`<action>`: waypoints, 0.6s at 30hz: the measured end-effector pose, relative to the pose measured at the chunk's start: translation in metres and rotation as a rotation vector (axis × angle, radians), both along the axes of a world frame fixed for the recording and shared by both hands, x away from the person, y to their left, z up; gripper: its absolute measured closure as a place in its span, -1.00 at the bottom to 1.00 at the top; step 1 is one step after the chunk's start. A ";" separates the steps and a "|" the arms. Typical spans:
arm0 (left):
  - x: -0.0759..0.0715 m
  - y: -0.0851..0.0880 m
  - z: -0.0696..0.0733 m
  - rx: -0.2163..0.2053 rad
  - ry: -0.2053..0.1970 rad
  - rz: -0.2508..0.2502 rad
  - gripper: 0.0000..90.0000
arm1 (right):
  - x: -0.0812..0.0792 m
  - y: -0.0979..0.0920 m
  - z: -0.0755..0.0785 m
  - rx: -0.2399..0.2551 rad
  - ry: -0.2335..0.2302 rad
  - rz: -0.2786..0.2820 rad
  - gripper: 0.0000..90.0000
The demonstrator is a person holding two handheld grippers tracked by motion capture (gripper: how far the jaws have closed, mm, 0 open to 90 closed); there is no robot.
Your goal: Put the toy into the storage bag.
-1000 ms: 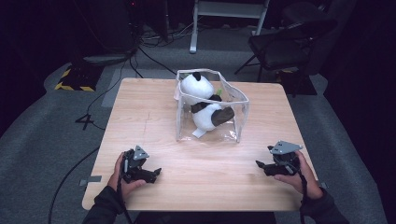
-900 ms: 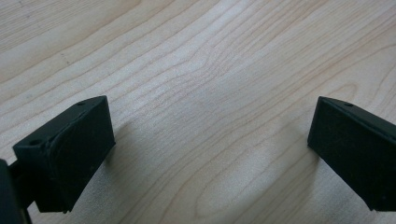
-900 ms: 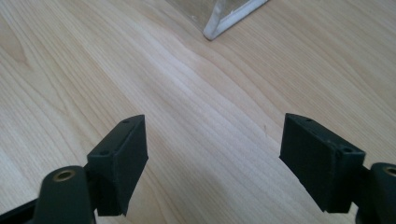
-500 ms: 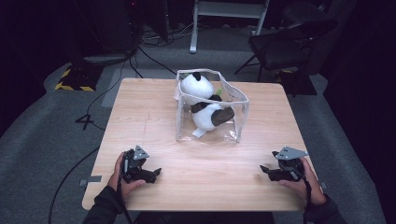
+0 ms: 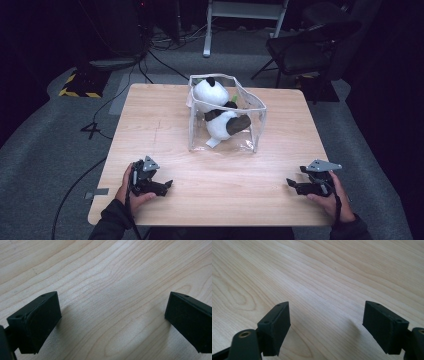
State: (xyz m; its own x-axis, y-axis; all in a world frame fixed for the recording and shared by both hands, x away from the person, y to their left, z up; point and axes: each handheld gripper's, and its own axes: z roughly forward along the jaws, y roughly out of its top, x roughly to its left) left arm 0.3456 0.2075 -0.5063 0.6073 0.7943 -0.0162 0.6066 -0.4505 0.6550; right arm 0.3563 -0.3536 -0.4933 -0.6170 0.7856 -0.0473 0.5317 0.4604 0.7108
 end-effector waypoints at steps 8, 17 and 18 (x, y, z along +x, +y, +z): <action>0.000 0.000 0.000 0.000 0.000 0.000 -0.99 | -0.003 -0.015 -0.005 0.032 0.010 -0.062 -0.53; 0.000 0.000 0.000 0.000 0.000 0.000 -0.99 | -0.007 -0.033 -0.009 0.086 0.015 -0.122 -0.55; 0.000 0.000 0.000 0.000 0.000 0.000 -0.99 | -0.008 -0.035 -0.010 0.084 0.004 -0.128 -0.55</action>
